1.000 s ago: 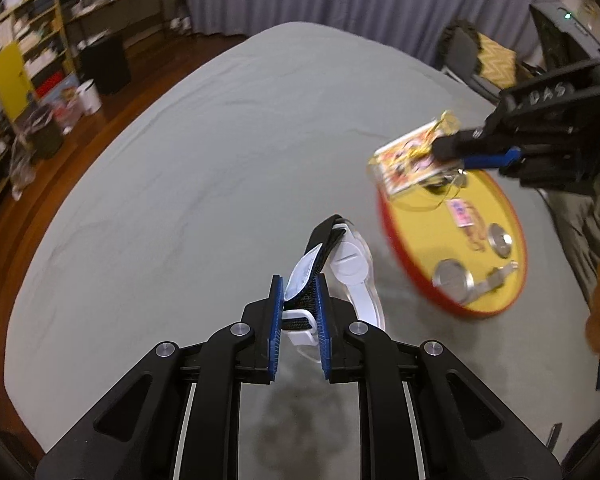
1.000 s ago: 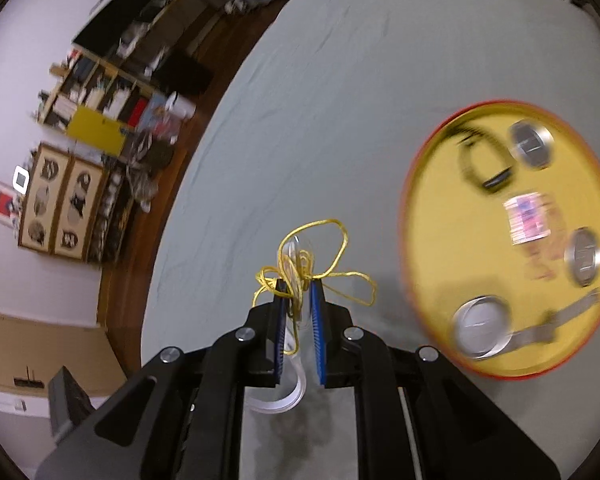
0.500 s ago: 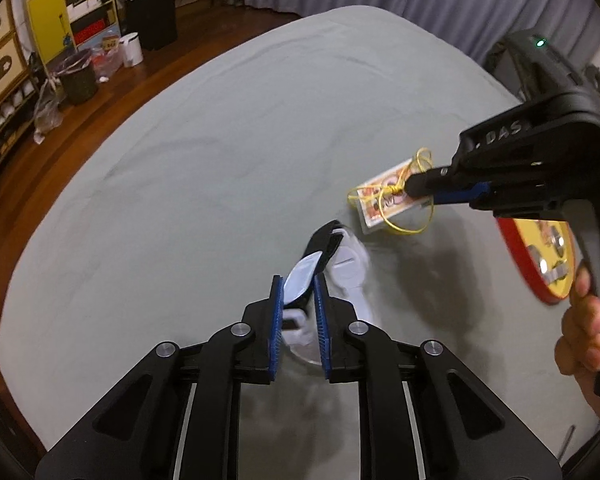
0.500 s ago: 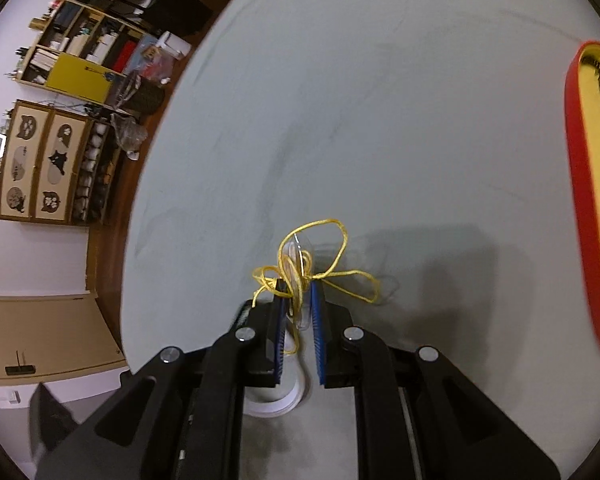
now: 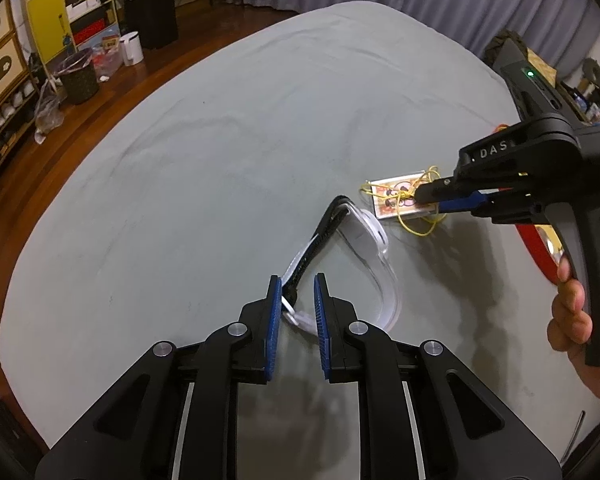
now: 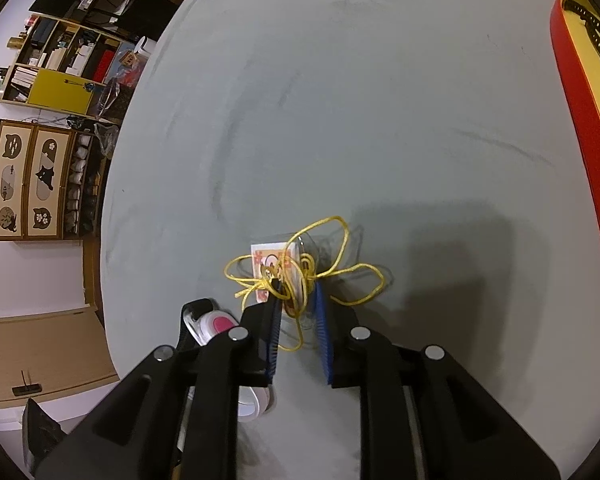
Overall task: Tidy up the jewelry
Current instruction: 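Carry the card and white band off the tray onto the bed and open both tools, then move both tools back over the tray toward the silver badges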
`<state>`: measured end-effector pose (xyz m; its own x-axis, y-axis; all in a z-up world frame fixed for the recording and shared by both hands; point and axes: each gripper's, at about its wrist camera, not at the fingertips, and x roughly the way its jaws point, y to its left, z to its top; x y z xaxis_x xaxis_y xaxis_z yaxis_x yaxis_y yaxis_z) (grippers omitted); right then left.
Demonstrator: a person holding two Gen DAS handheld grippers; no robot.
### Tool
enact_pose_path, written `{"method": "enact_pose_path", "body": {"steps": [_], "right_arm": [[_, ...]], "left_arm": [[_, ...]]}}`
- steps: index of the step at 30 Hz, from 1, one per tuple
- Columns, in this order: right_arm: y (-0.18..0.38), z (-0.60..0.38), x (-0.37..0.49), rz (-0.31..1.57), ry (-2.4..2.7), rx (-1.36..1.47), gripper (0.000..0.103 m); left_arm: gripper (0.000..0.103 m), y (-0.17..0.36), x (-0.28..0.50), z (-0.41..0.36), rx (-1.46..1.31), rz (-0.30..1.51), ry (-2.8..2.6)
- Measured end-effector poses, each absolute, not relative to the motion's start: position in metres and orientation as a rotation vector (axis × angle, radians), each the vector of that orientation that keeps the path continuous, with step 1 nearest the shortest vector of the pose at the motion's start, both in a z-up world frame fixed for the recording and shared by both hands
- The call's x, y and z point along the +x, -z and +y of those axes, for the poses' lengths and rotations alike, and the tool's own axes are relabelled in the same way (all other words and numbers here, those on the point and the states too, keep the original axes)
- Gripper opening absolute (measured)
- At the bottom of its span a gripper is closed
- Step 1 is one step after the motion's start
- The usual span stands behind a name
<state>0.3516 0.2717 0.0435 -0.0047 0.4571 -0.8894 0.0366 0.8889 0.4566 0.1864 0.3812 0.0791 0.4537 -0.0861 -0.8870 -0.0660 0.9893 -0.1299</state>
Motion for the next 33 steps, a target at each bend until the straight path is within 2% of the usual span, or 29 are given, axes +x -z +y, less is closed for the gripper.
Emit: {"method": "enact_pose_path", "body": {"steps": [3,5,10,13,14,15,18,20,22,23,27,33], "right_arm": [[-0.041,0.272,0.351,1.561,-0.347,0.412,0.019],[-0.040,0.269,0.349,1.561,-0.340,0.421,0.019],[-0.036,0.261,0.346,1.574,-0.352,0.469,0.023],[-0.039,0.258,0.345,1.569,-0.361,0.488,0.033],[-0.040,0.255,0.345,1.564,-0.368,0.503,0.042],[-0.040,0.249,0.344,1.561,-0.376,0.520,0.048],[-0.046,0.241,0.344,1.551,-0.410,0.554,0.054],[-0.053,0.237,0.344,1.545,-0.432,0.550,0.058],[-0.062,0.229,0.345,1.530,-0.459,0.555,0.071],[-0.067,0.224,0.345,1.519,-0.465,0.560,0.081],[-0.090,0.194,0.347,1.469,-0.455,0.521,0.082],[-0.136,0.122,0.350,1.326,-0.328,0.320,0.082]], "left_arm": [[0.021,-0.079,0.183,0.379,-0.142,1.100,0.004],[0.037,-0.082,0.180,0.378,-0.146,1.094,-0.003],[0.056,-0.089,0.174,0.384,-0.162,1.078,-0.007],[0.067,-0.097,0.171,0.386,-0.157,1.064,-0.015],[0.073,-0.100,0.170,0.386,-0.158,1.058,-0.011],[0.075,-0.105,0.168,0.387,-0.161,1.041,-0.008],[0.079,-0.113,0.163,0.383,-0.155,1.025,-0.013],[0.085,-0.120,0.162,0.379,-0.149,1.006,-0.006],[0.091,-0.130,0.161,0.372,-0.140,0.981,-0.012],[0.093,-0.135,0.161,0.366,-0.138,0.970,-0.010],[0.095,-0.153,0.165,0.331,-0.127,0.944,0.028],[0.098,-0.168,0.184,0.256,-0.115,0.938,0.120]]}}
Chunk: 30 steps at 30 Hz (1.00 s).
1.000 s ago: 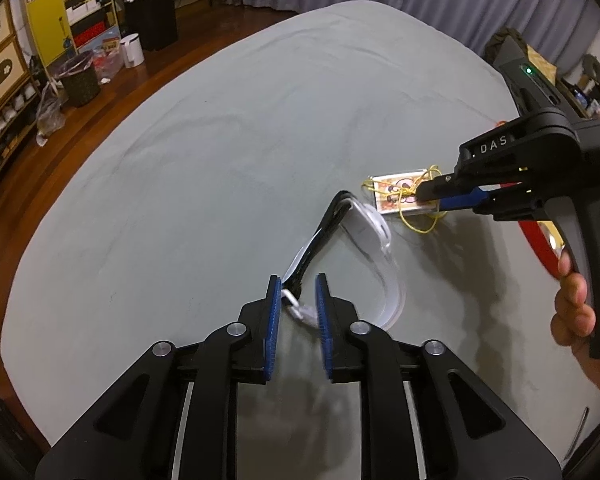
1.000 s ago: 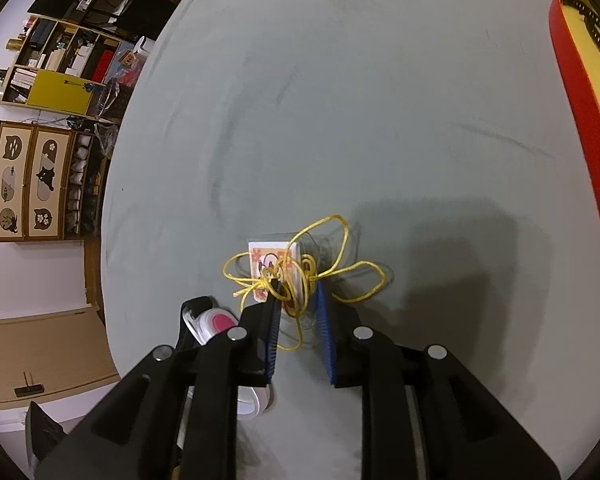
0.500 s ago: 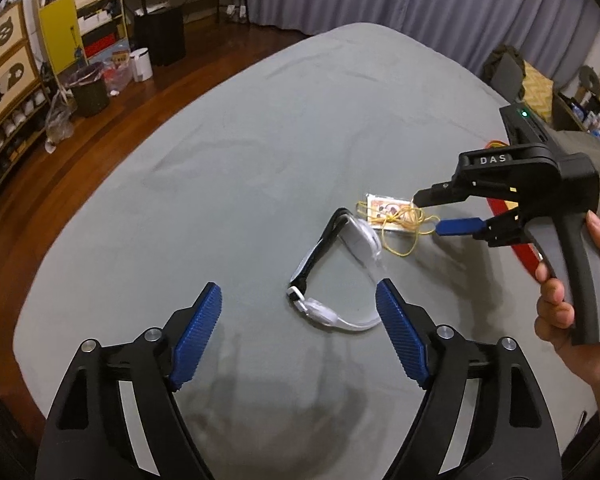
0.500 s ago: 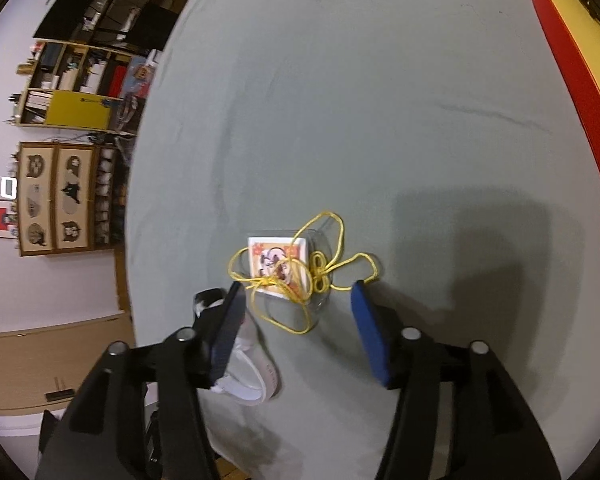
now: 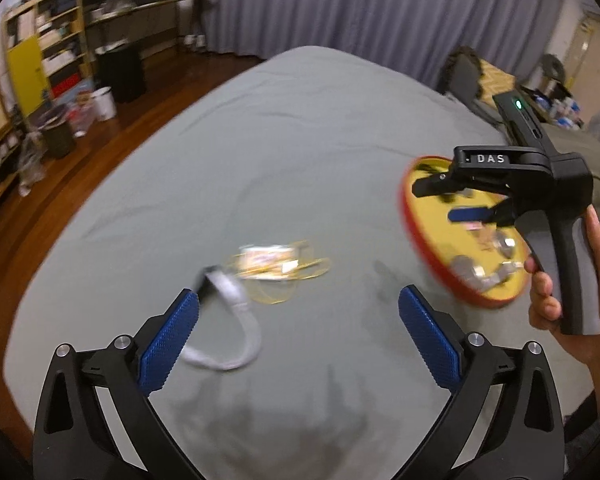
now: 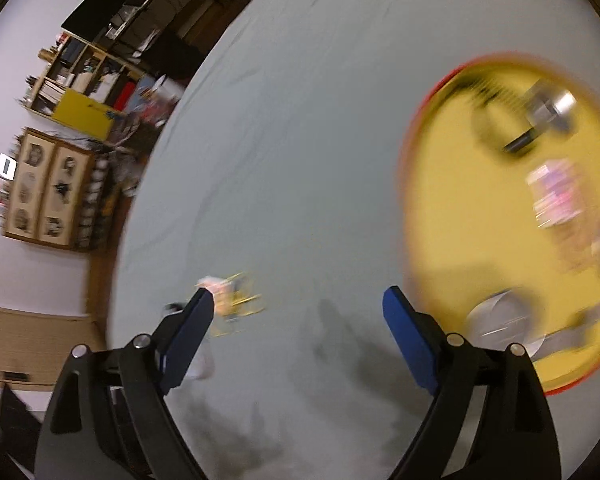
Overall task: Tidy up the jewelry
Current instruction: 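Move both tools back over the tray toward the silver badges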
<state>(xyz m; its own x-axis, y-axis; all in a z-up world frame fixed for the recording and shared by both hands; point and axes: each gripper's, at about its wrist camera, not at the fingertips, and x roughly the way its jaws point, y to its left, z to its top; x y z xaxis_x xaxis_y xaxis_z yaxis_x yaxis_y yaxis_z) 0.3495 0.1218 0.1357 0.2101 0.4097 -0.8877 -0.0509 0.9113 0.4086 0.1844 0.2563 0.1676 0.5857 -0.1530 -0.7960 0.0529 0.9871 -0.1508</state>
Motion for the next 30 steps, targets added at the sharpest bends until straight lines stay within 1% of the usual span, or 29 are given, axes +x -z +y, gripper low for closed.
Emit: {"method": "enact_pose_path", "body": {"steps": [4,6,10,13,19,25,30], "right_arm": [[-0.168,0.063,0.343,1.169,-0.181,0.122,0.082],[-0.170,0.040,0.339,1.144,-0.147,0.059,0.082],[-0.158,-0.007,0.335,1.198,-0.109,-0.038,0.082],[-0.141,-0.034,0.332,1.286,-0.151,0.028,0.082],[-0.106,-0.074,0.323,1.372,-0.162,0.066,0.082],[-0.092,-0.095,0.315,1.394,-0.224,0.196,0.082],[-0.080,-0.098,0.317,1.396,-0.199,0.118,0.082]], "left_arm": [[0.098,-0.164,0.203,0.204,-0.153,0.986,0.188],[0.098,-0.160,0.212,0.180,-0.175,1.004,0.215],[0.098,-0.150,0.229,0.135,-0.193,1.041,0.247],[0.098,-0.141,0.239,0.106,-0.213,1.068,0.257],[0.098,-0.120,0.253,0.055,-0.192,1.149,0.282],[0.098,-0.090,0.270,0.030,-0.185,1.256,0.228],[0.098,-0.073,0.282,0.020,-0.146,1.301,0.197]]}}
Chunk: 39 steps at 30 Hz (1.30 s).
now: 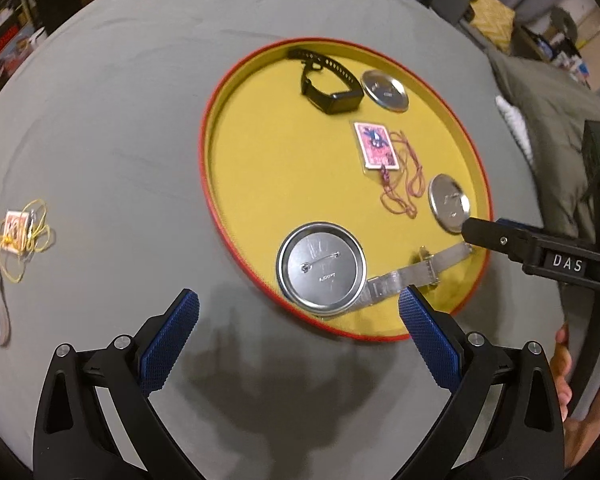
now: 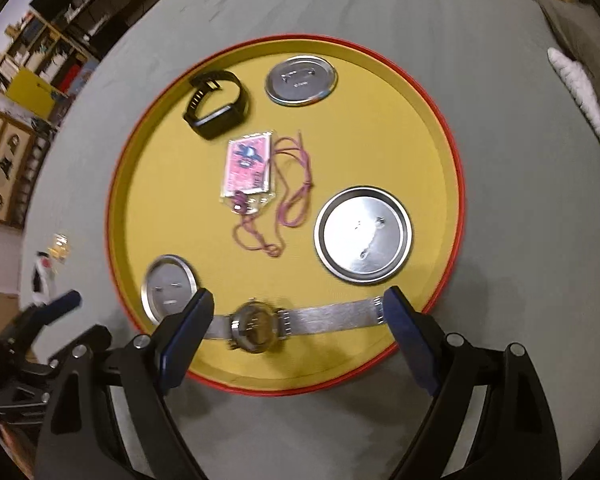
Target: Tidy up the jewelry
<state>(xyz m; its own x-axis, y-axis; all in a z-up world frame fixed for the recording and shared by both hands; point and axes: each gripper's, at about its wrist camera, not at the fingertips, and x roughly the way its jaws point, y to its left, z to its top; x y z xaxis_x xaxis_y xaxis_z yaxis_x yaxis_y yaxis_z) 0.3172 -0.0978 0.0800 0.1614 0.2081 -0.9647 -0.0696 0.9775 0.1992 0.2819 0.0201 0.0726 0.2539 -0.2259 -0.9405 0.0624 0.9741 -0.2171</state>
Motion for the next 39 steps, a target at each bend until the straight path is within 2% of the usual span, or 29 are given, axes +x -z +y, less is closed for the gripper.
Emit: {"method": "enact_pose_path", "body": {"steps": [10,12,14,15,17,19,30,31,32,33,34,35,39], "right_arm": [[-0.054,-0.126,0.348,1.423,-0.131,0.225,0.081],[-0.052,-0.133,0.351,1.429,-0.116,0.268,0.068],[-0.048,-0.136,0.353,1.441,-0.112,0.299,0.060],[-0.047,-0.137,0.353,1.446,-0.124,0.322,0.051],[-0.044,-0.138,0.353,1.453,-0.119,0.333,0.039],[-0.041,-0.135,0.354,1.462,-0.105,0.308,0.038],[-0.035,-0.129,0.357,1.470,-0.109,0.356,0.034],[-0.035,-0.129,0.357,1.473,-0.110,0.356,0.031],[-0.034,-0.128,0.358,1.476,-0.109,0.354,0.025],[-0.033,-0.123,0.357,1.477,-0.103,0.354,0.024],[-0.032,-0.122,0.357,1.478,-0.108,0.367,0.024],[-0.031,-0.123,0.357,1.478,-0.108,0.373,0.024],[-0.032,-0.120,0.359,1.474,-0.095,0.356,0.024]], "left_arm": [[0.098,-0.064,0.300,-0.003,-0.115,1.331,0.246],[0.098,-0.061,0.302,-0.006,-0.113,1.342,0.251],[0.098,-0.058,0.303,-0.007,-0.115,1.348,0.265],[0.098,-0.057,0.304,-0.007,-0.118,1.347,0.273],[0.098,-0.055,0.304,-0.006,-0.125,1.352,0.286],[0.098,-0.050,0.304,-0.006,-0.135,1.387,0.304],[0.097,-0.063,0.305,-0.016,0.038,1.315,0.387],[0.094,-0.064,0.305,-0.015,0.049,1.306,0.388],[0.084,-0.065,0.306,-0.015,0.051,1.303,0.396],[0.078,-0.064,0.308,-0.012,0.021,1.321,0.415],[0.066,-0.062,0.309,-0.010,-0.002,1.337,0.429],[0.061,-0.059,0.309,-0.008,-0.015,1.354,0.438],[0.060,-0.050,0.305,-0.014,0.085,1.369,0.417]]}}
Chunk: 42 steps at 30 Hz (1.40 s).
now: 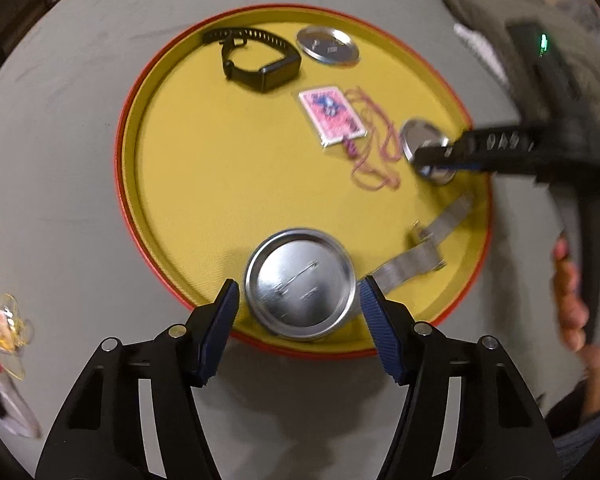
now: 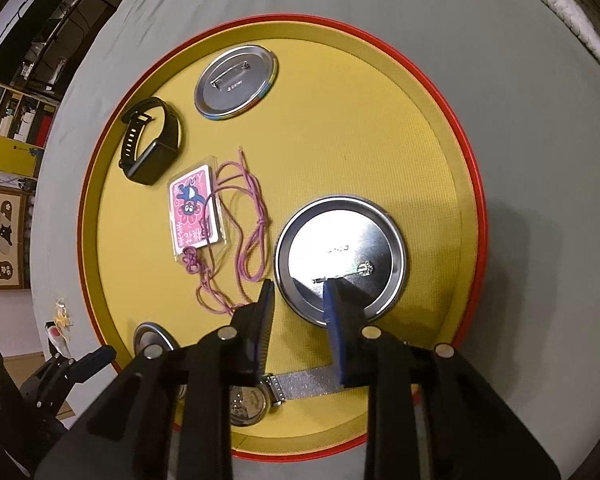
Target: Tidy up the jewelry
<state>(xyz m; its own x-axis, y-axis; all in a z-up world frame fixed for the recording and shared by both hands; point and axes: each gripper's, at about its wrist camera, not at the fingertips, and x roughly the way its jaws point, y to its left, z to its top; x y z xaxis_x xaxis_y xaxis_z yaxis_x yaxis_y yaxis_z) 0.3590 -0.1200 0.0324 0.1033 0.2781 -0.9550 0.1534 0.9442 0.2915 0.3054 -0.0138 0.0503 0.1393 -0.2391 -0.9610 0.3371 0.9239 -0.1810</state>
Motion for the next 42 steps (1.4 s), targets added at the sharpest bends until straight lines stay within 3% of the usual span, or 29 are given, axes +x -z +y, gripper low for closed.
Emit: {"method": "enact_pose_path", "body": {"steps": [5,11,14,17,28,42], "right_arm": [[-0.032,-0.114,0.363,1.475,-0.091,0.345,0.024],[-0.031,-0.114,0.367,1.486,-0.107,0.370,0.024],[-0.032,-0.114,0.367,1.485,-0.095,0.363,0.024],[-0.032,-0.115,0.366,1.485,-0.068,0.337,0.017],[-0.053,-0.109,0.364,1.408,-0.003,0.189,0.016],[-0.035,-0.102,0.371,1.444,0.002,0.047,0.016]], "left_arm": [[0.044,-0.049,0.303,-0.022,0.105,1.374,0.457],[0.035,-0.042,0.302,-0.030,0.156,1.400,0.455],[0.035,-0.041,0.301,-0.031,0.165,1.400,0.456],[0.034,-0.041,0.301,-0.033,0.186,1.392,0.439],[0.034,-0.043,0.304,-0.040,0.218,1.374,0.444],[0.034,-0.041,0.309,-0.038,0.228,1.380,0.449]]}}
